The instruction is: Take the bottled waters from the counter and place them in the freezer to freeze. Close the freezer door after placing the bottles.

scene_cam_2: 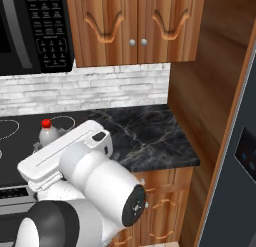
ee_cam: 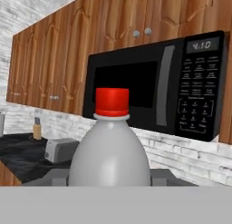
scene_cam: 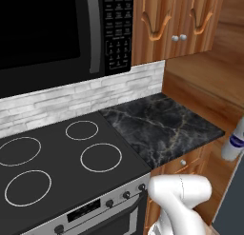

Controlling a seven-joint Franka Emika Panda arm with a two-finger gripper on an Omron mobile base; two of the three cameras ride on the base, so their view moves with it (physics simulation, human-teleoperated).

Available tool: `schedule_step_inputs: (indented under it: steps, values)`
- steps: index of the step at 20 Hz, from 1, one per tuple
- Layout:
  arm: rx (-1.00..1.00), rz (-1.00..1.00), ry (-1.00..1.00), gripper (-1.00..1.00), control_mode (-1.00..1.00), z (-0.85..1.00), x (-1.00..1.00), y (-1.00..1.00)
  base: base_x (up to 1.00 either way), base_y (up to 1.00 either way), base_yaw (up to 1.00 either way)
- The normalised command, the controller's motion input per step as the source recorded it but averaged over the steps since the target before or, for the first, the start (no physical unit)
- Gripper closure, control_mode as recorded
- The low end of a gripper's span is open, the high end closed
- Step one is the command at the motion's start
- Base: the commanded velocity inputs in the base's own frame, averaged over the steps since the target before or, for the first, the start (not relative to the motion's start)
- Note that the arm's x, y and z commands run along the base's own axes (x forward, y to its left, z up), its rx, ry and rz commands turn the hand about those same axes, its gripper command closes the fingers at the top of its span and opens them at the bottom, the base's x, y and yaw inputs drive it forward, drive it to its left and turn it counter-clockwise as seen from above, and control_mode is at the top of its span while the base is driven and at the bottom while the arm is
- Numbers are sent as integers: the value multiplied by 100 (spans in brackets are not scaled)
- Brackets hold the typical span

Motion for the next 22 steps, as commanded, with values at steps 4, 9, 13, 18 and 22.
schedule_step_inputs:
  steps: [4, 9, 13, 18, 22]
  values:
    - [0, 9, 0, 100, -100, -6, 0, 100, 0, 0, 0]
    - [0, 6, 0, 100, -100, -8, 0, 79, 0, 0, 0]
    - [2, 7, -2, 100, -100, -7, 0, 47, 0, 0, 0]
    - [0, -11, -4, 100, -100, -2, 0, 19, 0, 0, 0]
    - [0, -43, 0, 100, -100, -2, -4, 8, 0, 0, 0]
